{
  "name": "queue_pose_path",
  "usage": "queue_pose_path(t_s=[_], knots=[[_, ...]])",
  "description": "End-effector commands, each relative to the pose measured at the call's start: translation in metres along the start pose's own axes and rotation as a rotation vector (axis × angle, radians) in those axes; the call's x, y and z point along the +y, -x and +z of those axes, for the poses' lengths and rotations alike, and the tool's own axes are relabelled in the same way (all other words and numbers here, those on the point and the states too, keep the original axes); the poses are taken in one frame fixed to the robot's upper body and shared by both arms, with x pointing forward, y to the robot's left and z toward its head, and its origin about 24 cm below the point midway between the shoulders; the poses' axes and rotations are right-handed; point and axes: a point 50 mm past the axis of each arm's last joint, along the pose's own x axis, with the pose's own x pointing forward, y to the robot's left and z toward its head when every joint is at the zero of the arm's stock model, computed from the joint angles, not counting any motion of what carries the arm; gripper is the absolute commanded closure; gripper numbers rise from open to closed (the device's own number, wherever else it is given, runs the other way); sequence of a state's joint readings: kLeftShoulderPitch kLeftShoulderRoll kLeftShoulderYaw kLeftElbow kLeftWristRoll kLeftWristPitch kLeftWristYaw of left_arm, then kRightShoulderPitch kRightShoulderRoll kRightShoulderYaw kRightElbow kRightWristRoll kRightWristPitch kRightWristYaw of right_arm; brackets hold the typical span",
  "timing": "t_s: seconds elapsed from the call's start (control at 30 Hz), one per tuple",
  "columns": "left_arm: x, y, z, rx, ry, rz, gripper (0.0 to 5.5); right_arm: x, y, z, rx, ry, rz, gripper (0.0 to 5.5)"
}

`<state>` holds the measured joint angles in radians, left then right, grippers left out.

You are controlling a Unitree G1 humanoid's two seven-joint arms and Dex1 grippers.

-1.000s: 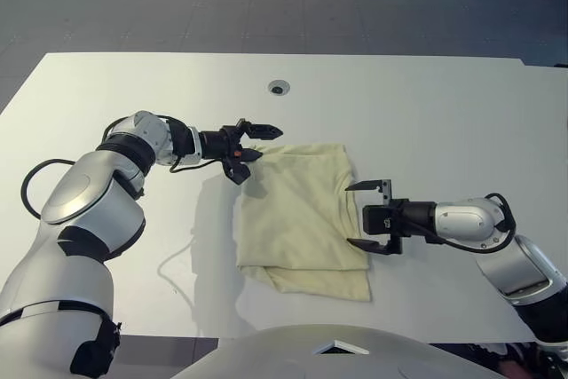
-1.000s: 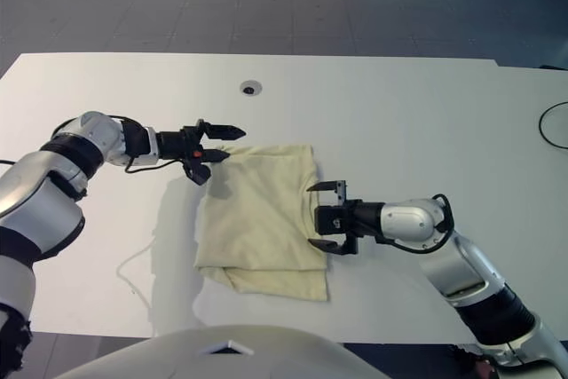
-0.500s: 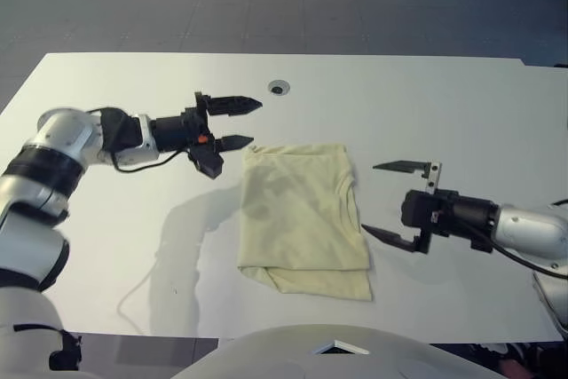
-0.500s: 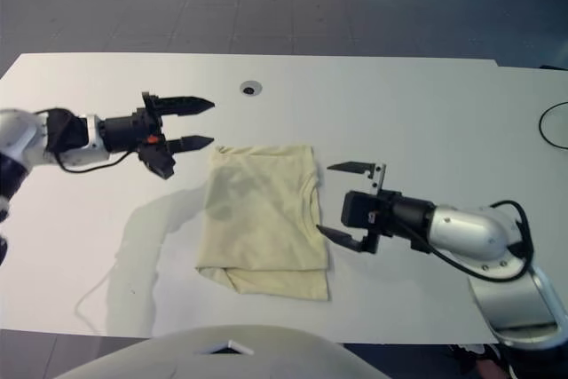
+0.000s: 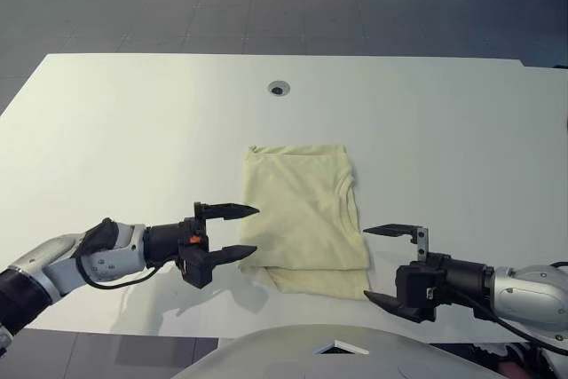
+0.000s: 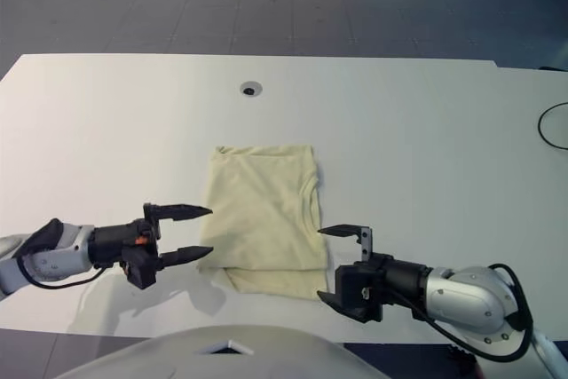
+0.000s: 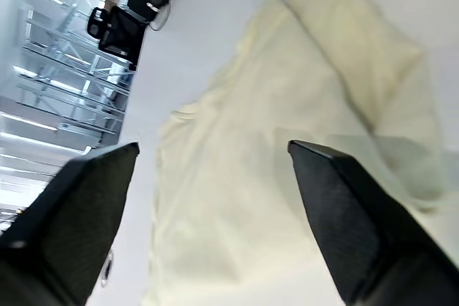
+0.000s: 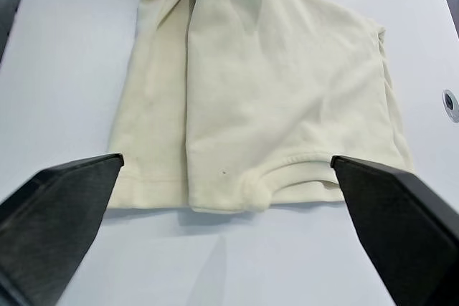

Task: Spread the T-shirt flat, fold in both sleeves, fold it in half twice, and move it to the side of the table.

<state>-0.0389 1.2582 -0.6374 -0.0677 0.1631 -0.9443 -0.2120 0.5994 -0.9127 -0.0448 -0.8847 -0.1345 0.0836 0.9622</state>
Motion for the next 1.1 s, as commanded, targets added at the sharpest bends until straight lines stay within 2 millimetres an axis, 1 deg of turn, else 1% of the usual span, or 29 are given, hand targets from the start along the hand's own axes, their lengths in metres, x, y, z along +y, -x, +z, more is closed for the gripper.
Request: queue_pose_path(t_s=[0.03,0.07,0.1,0.17,0.23,0.4,0.57,0.73,0.9,1.0,1.1], knots=[[-0.006,0.005,0.002,0.029,-0.013,-0.050,0.98,0.009,-0.006,-0.003,0.039,0.044,0.015,0.10],[-0.006,0.007,0.002,0.034,-0.016,-0.055,0.76,0.011,-0.007,-0.003,0.042,0.051,0.015,0.10],[-0.007,0.009,0.002,0.040,-0.012,-0.064,0.71,0.013,-0.009,-0.003,0.047,0.058,0.021,0.10],[-0.011,0.012,0.002,0.051,-0.002,-0.090,0.34,0.018,-0.012,-0.004,0.058,0.071,0.042,0.10],[-0.012,0.014,0.002,0.070,0.003,-0.091,0.11,0.021,-0.013,-0.004,0.061,0.082,0.058,0.10],[-0.014,0.022,0.000,0.105,-0.007,-0.118,0.11,0.023,-0.017,-0.007,0.070,0.108,0.070,0.10],[-0.015,0.021,-0.003,0.108,-0.020,-0.136,0.11,0.023,-0.020,-0.011,0.100,0.139,0.043,0.10],[-0.021,0.019,-0.005,0.108,-0.030,-0.146,0.11,0.021,-0.023,-0.018,0.148,0.196,-0.016,0.10],[-0.024,0.016,-0.002,0.092,-0.033,-0.123,0.11,0.027,-0.027,-0.021,0.167,0.214,-0.064,0.10],[-0.024,0.014,-0.002,0.087,-0.037,-0.118,0.11,0.032,-0.029,-0.022,0.177,0.228,-0.058,0.10],[-0.024,0.013,-0.002,0.086,-0.038,-0.113,0.11,0.033,-0.028,-0.022,0.184,0.244,-0.060,0.10]])
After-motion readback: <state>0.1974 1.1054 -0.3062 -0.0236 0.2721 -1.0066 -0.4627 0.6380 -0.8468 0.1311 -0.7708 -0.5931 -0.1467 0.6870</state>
